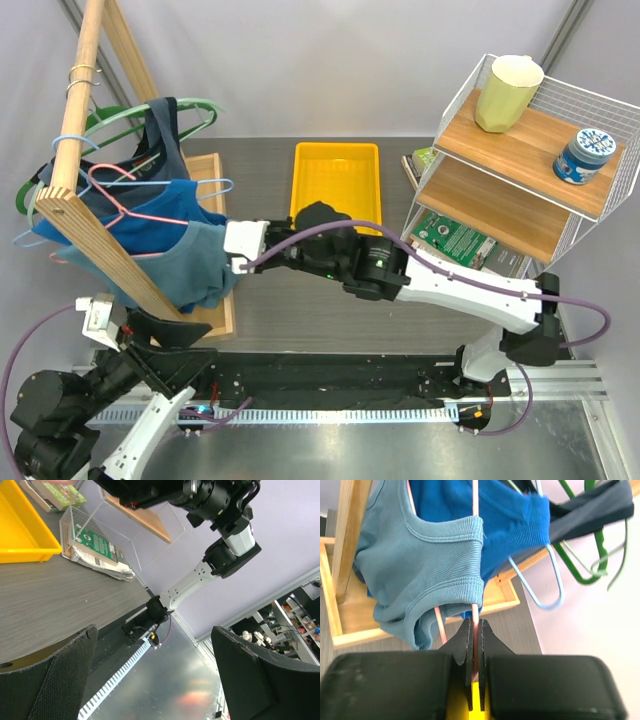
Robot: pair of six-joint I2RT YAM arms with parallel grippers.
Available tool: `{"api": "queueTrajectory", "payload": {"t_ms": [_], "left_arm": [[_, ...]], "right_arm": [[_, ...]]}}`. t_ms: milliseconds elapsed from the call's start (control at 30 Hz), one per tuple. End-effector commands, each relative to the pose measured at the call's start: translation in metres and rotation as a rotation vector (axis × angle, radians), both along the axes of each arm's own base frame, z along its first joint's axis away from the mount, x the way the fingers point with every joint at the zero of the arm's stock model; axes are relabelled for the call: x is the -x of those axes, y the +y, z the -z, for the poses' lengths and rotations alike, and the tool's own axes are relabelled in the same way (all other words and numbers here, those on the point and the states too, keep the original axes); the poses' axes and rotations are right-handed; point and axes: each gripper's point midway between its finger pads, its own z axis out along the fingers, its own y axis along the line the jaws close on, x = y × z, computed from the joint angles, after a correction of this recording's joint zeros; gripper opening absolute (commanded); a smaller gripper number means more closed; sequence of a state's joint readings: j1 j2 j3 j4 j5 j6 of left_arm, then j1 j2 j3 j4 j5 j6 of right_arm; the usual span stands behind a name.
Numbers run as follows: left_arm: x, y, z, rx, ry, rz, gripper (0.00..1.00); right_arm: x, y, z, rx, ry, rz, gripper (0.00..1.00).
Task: Remove the tank top from the hanger
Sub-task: Pick up the hanger from the clothesline.
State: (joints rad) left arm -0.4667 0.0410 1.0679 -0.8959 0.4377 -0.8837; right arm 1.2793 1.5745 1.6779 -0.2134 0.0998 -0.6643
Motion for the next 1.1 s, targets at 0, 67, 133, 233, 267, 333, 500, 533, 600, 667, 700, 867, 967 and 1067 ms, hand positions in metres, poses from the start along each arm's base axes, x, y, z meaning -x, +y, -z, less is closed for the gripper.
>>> {"api": "queueTrajectory", "payload": {"t_ms": [0,67,133,233,267,333,500,533,600,667,700,867,967,1067], "left_arm": [[0.003,-0.014,-0.032,0.026,-0.053,0.097,0.94],[0.003,-0.016,-0.036,0.031,-0.056,0.116,0.94],[0.001,-0.019,-0.042,0.053,-0.056,0.121,0.93],[-0.005,-0.024,-0.052,0.094,-0.049,0.133,0.9],[-0.008,-0.025,-0.054,0.105,-0.042,0.133,0.89],[-0.02,-0.026,-0.063,0.147,-0.029,0.103,0.86],[-0.068,-0.016,-0.086,0.245,0.007,-0.093,0.82],[-0.076,-0.015,-0.091,0.257,0.014,-0.119,0.79],[-0.097,-0.02,-0.09,0.248,0.055,-0.152,0.71],[-0.111,-0.025,-0.091,0.238,0.073,-0.169,0.66],[-0.125,-0.03,-0.086,0.218,0.103,-0.181,0.64],[-0.155,-0.032,-0.083,0.218,0.144,-0.259,0.62],[-0.166,-0.036,-0.077,0.201,0.175,-0.267,0.62],[-0.176,-0.04,-0.07,0.193,0.212,-0.282,0.63]], "right_arm": [[0.008,-0.034,-0.052,-0.183,-0.012,0.028,0.01],[0.011,-0.046,-0.045,-0.172,-0.005,0.035,0.01],[0.012,-0.057,-0.04,-0.168,0.004,0.049,0.01],[0.011,-0.072,-0.028,-0.165,0.02,0.085,0.01],[0.011,-0.082,-0.034,-0.193,0.025,0.103,0.01],[0.011,-0.092,-0.026,-0.191,0.037,0.121,0.01],[0.013,-0.121,-0.021,-0.237,0.095,0.171,0.01],[0.014,-0.124,-0.019,-0.246,0.107,0.174,0.01],[0.015,-0.133,-0.021,-0.278,0.13,0.19,0.01],[0.016,-0.137,-0.015,-0.283,0.147,0.201,0.01],[0.016,-0.139,-0.014,-0.288,0.152,0.203,0.01],[0.016,-0.149,-0.006,-0.293,0.16,0.226,0.01],[0.016,-0.153,-0.008,-0.297,0.158,0.228,0.01],[0.018,-0.151,-0.01,-0.296,0.156,0.21,0.01]]}}
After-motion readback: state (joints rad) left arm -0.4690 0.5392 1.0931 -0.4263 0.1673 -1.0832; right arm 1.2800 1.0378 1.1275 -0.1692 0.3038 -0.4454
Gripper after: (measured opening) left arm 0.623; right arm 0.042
